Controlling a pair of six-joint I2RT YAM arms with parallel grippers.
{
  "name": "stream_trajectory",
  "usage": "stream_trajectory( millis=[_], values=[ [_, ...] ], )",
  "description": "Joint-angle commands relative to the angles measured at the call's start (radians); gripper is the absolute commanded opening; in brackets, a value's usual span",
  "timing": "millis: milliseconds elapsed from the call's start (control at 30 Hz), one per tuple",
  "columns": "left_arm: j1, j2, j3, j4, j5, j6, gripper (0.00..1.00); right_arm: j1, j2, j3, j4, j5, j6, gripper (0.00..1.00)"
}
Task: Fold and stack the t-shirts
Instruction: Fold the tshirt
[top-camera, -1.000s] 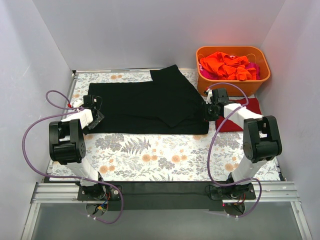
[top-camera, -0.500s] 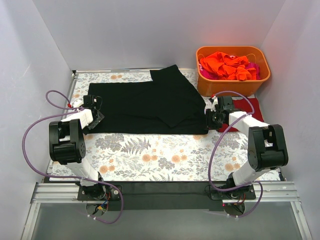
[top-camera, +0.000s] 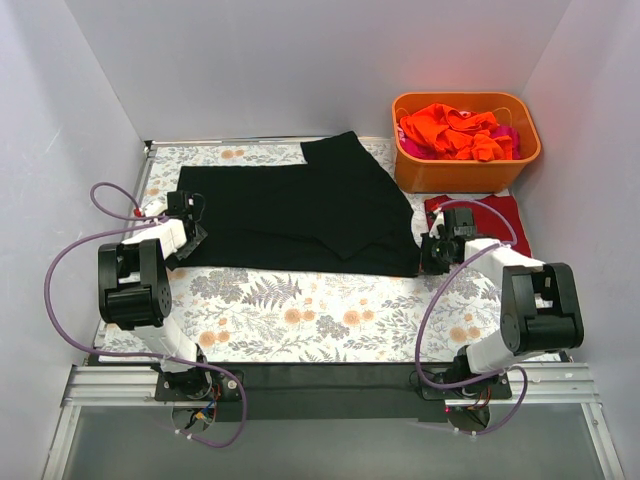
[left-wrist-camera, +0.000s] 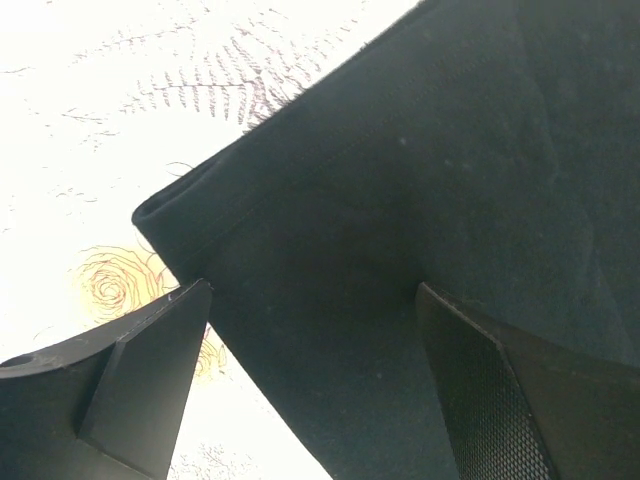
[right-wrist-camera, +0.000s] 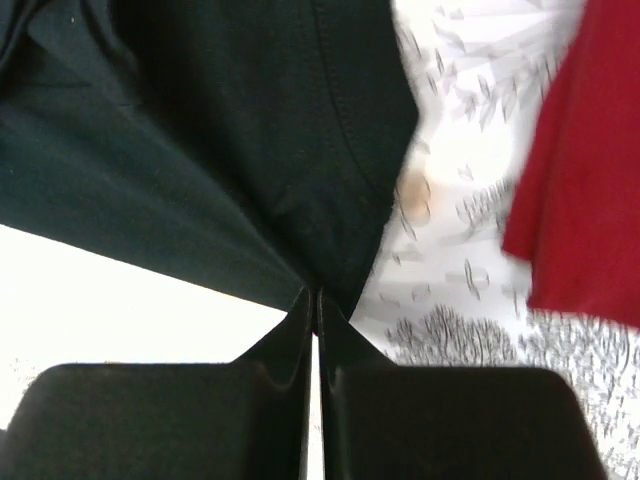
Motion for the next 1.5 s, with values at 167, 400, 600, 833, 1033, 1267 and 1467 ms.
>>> stream_trajectory(
  millis=[167, 400, 600, 833, 1033, 1267, 1467],
  values=[
    [0.129, -0.122, -0.196, -0.179, -0.032, -0.101, 0.77, -0.023, -0.141, -0.131, -0.083, 0.058, 0.026, 0.01],
    [0.14, -0.303, -0.218, -0.195, -0.018, -0.118, 0.83, -0.023, -0.287, -0.181, -0.112, 0.096, 0.043, 0.06],
    [0.128, -0.446, -0.196, -0.199, -0.023, -0.092, 0.91, 0.058, -0.412, -0.119, -0.118, 0.127, 0.043, 0.34],
    [-0.023, -0.578, -0.175, -0.202, -0.034, -0.034, 0.95, 0.328, -0.337, 0.063, -0.124, 0.24, -0.119, 0.4],
    [-0.2, -0.647, -0.222, -0.164, 0.135, 0.064, 0.96, 0.552, -0.144, 0.213, -0.114, 0.267, -0.25, 0.36],
    [-0.251, -0.717, -0.323, -0.071, 0.295, 0.123, 0.96, 0.686, 0.025, 0.299, -0.13, 0.3, -0.35, 0.36],
    [-0.252, -0.718, -0.38, 0.012, 0.336, 0.138, 0.96, 0.74, 0.107, 0.329, -0.143, 0.343, -0.38, 0.35]
  ],
)
